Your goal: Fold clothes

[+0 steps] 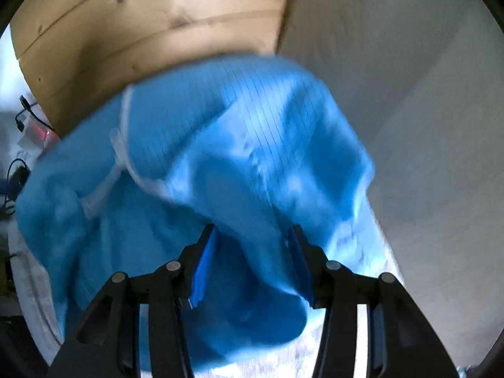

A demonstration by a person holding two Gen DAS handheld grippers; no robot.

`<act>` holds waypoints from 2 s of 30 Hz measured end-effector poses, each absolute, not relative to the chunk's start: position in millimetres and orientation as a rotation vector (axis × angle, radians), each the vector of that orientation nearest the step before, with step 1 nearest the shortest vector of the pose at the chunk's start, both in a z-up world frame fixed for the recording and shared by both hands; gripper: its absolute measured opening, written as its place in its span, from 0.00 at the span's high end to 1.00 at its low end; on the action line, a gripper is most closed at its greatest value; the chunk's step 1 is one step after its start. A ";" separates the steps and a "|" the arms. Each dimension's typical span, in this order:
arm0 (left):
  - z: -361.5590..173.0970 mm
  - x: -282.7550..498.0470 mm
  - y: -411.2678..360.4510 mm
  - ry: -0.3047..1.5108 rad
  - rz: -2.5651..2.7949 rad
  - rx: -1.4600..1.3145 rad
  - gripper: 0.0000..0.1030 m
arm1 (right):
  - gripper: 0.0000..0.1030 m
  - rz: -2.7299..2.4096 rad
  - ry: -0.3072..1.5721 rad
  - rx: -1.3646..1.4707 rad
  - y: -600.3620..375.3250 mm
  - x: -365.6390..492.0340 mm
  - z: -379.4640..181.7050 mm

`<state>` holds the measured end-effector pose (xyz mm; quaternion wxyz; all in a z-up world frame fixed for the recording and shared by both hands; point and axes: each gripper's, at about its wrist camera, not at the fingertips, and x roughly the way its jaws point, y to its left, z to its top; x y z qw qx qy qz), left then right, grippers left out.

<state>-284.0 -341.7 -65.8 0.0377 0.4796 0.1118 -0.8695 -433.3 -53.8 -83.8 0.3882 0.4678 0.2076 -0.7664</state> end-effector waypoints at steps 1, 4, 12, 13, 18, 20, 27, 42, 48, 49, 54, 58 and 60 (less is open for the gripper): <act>-73.6 -289.9 -345.6 0.342 -2.623 1.516 0.95 | 0.56 -1.953 0.500 1.204 -44.6 -432.6 -85.4; -50.6 -296.7 -346.4 0.368 -2.726 1.434 0.96 | 0.55 -1.984 0.369 1.204 -15.6 -431.3 -77.9; -24.8 -388.8 -325.1 0.220 -2.903 1.435 0.94 | 0.50 -2.022 0.341 1.201 -2.6 -424.1 -93.5; -32.0 -400.7 -326.8 0.224 -2.895 1.469 0.94 | 0.50 -2.024 0.349 1.203 -2.4 -422.9 -96.9; -68.9 -438.6 -343.7 0.251 -2.798 1.575 0.93 | 0.82 -2.033 0.387 1.211 -1.2 -417.3 -114.1; -82.6 -444.5 -352.1 0.252 -2.751 1.599 0.94 | 0.98 -2.036 0.403 1.215 -0.8 -415.1 -121.0; -85.6 -436.6 -358.5 0.241 -2.751 1.590 0.95 | 0.74 -2.059 0.283 1.208 28.7 -417.2 -96.1; -5.0 -348.0 -341.1 0.157 -2.670 1.329 0.54 | 0.49 -2.221 0.429 1.271 51.9 -389.9 -84.1; 13.9 -290.0 -320.0 0.144 -2.661 1.280 0.38 | 0.36 -2.335 0.152 1.339 97.7 -338.8 -64.4; 16.6 -278.9 -314.7 0.147 -2.665 1.272 0.37 | 0.36 -2.345 0.141 1.340 101.0 -331.6 -62.6; 20.2 -244.4 -291.9 0.145 -2.685 1.268 0.30 | 0.36 -2.393 0.086 1.348 117.3 -295.9 -53.9; 29.4 -222.2 -279.7 0.149 -2.658 1.250 0.29 | 0.36 -2.431 0.042 1.353 130.3 -267.2 -46.9; 36.2 -212.1 -276.6 0.172 -2.648 1.230 0.29 | 0.36 -2.449 0.019 1.355 136.8 -252.9 -43.4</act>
